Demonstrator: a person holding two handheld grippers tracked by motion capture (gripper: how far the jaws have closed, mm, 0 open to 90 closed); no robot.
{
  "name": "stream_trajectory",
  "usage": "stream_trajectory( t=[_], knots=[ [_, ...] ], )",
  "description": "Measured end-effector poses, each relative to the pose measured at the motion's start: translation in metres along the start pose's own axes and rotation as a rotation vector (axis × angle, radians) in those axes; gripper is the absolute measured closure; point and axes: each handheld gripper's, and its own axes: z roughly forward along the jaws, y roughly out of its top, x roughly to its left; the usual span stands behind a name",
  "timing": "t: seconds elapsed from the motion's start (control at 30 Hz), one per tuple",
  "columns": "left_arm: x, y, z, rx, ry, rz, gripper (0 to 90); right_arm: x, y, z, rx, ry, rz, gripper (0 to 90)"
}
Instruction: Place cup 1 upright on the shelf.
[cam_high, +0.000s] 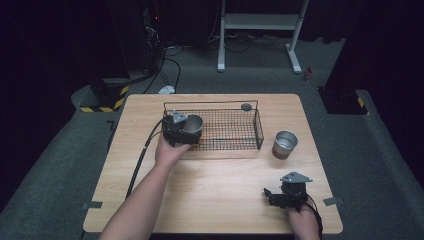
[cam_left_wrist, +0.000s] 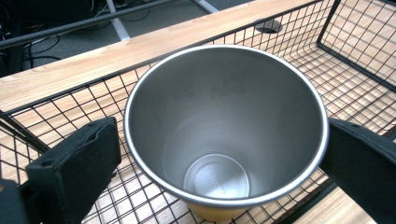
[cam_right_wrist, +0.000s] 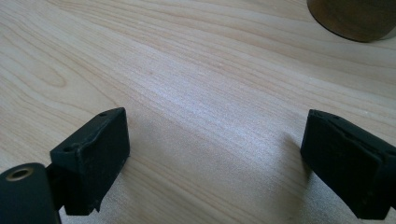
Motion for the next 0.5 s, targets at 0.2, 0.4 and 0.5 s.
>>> stream_trajectory(
  t=[0.2, 0.4, 0.5],
  knots=[
    [0.003, -0.006, -0.006, 0.009, -0.010, 0.003, 0.1, 0.000, 0.000, 0.000, 0.000, 0.000, 0.000, 8.0],
    [0.006, -0.011, -0.015, 0.007, -0.023, -0.006, 0.1, 0.000, 0.000, 0.000, -0.001, 0.000, -0.001, 8.0],
    [0.007, -0.013, -0.021, 0.003, -0.029, -0.021, 0.1, 0.000, 0.000, 0.000, -0.001, 0.000, 0.002, 8.0]
  ],
)
